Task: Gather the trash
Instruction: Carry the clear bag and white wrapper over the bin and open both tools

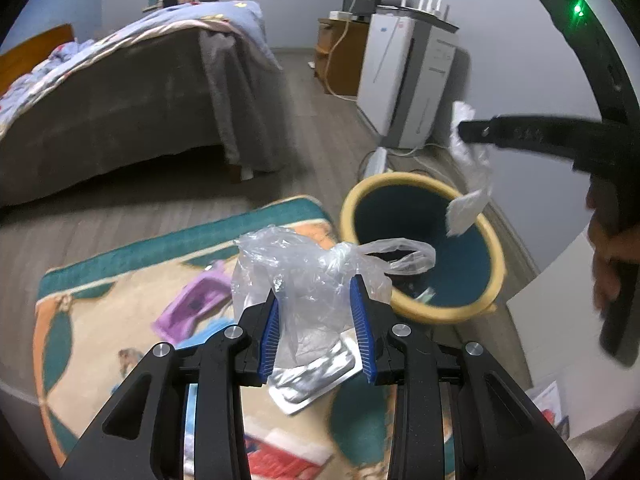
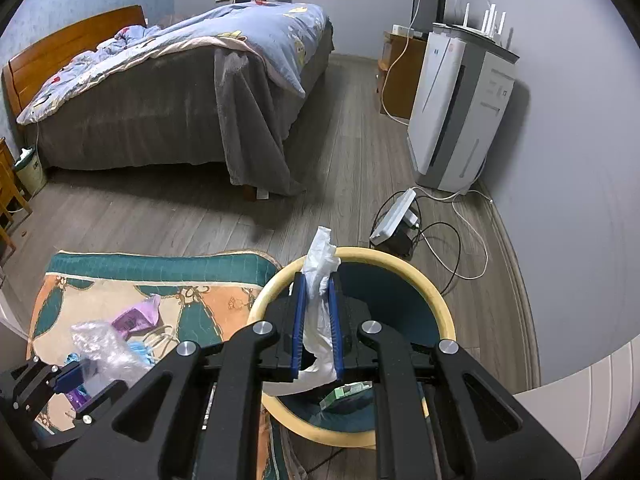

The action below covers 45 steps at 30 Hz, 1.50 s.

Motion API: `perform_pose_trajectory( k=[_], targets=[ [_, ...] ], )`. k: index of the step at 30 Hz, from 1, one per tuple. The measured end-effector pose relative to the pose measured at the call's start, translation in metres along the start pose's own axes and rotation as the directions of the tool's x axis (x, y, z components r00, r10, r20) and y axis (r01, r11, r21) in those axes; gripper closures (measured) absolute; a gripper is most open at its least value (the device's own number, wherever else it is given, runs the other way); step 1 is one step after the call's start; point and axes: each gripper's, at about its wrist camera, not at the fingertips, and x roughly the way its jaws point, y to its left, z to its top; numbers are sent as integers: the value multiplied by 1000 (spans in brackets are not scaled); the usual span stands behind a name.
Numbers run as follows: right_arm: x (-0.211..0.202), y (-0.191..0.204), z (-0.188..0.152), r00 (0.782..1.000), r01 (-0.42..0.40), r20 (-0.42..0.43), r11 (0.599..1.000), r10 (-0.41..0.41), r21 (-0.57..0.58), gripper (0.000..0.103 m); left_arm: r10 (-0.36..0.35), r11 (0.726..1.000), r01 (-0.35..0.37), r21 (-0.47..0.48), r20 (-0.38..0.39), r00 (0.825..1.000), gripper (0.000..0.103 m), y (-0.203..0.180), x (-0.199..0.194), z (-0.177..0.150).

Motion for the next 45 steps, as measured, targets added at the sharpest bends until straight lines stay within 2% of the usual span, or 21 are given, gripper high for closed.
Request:
perform_pose_trajectory(
  k=[5, 10, 15, 21, 36, 39, 41, 45],
  targets=[
    [1, -7, 0, 1000, 25, 4, 1000, -26, 14, 92, -30, 999, 29, 36, 14, 999, 69, -22, 10, 24],
    [4, -24, -1, 996, 92, -2, 995, -92, 36, 92, -71, 997, 71, 40, 1, 997, 69, -39, 24, 43],
    [9, -44, -6, 986, 167, -27, 982, -166, 84, 92, -90, 994, 92, 63, -29, 996, 69, -57, 42, 54],
    [10, -57, -7, 974, 226, -16, 968, -225, 107, 92, -107, 990, 111, 85, -56, 993, 69, -76, 61, 62],
    [22, -94, -15, 971, 236, -23, 944, -237, 229, 92, -148, 980, 151, 131, -36, 988, 69, -107, 85, 74],
    [21, -95, -14, 972, 229, -9, 943, -234, 242, 92, -148, 978, 149, 149, -16, 989, 61, -111, 83, 76],
    [20, -94, -15, 973, 225, -2, 943, -231, 246, 92, -145, 978, 144, 151, -7, 989, 52, -111, 82, 77],
    [23, -92, -17, 975, 216, -9, 946, -220, 241, 90, -137, 980, 135, 146, 6, 991, 39, -107, 82, 79]
  ],
)
